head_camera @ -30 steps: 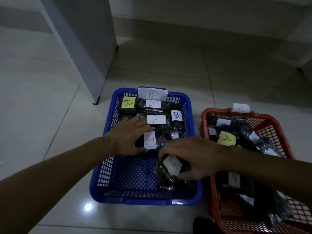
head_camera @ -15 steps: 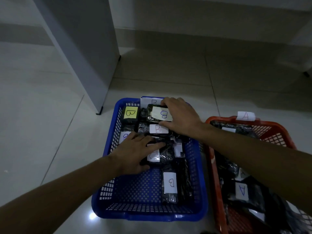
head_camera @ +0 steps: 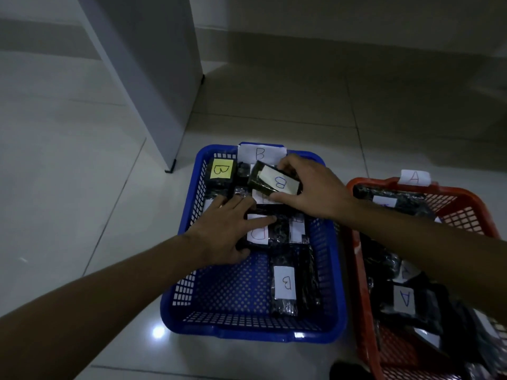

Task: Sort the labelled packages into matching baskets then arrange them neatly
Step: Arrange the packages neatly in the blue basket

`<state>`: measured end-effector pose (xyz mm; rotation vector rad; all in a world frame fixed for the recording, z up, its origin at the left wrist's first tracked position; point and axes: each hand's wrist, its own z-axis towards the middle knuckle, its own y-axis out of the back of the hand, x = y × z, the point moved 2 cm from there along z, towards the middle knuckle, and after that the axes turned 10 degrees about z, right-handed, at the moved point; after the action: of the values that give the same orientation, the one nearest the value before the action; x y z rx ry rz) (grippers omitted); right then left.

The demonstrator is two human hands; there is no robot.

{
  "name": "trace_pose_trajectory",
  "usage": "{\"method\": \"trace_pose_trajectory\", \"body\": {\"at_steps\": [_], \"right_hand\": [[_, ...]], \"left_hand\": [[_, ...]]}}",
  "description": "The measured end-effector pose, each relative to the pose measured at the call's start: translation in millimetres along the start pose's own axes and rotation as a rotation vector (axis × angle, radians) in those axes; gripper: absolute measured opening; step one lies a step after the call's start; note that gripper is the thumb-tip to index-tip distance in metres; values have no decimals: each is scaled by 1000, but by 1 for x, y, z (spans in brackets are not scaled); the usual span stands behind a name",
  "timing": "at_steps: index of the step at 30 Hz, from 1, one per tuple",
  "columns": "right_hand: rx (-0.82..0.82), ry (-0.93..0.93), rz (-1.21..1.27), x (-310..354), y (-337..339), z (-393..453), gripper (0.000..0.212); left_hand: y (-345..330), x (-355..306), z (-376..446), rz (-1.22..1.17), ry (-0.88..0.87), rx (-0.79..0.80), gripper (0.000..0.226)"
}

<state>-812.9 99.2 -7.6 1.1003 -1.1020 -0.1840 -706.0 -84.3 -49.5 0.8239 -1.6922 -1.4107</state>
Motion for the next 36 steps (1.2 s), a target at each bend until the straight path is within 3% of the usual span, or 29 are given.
{"method": "trace_pose_trajectory", "body": {"at_steps": [10,15,17,19,22,24,26,32,36], "right_hand": [[92,49,-88,18,-10,-32,60],[177,172,-216,29,-32,-35,52],[122,258,-322,33,-28,-38,55],[142,471,-395,43,-22,-48,53],[510,751,-453,47,-30,-72,40],[771,721,-574,43,-45,-87,51],[876,669,-666,35,-58,-93,60],[743,818,-691,34,-69,-85,50],[517,767,-339,35,-52,-88,54]], "left_hand": [[20,37,-33,-76,219,-104,65],[22,42,-34,-161,216,-91,86],[21,33,-27,-171,149,-79,82],[18,24,-19,-172,96,-48,74],[14,17,-12,-180,52,-45,67],[13,19,-9,-190,41,-41,67],[13,21,-8,-210,33,-40,68],[11,26,-9,-304,43,-71,64],[13,26,-7,-324,44,-77,67]]}}
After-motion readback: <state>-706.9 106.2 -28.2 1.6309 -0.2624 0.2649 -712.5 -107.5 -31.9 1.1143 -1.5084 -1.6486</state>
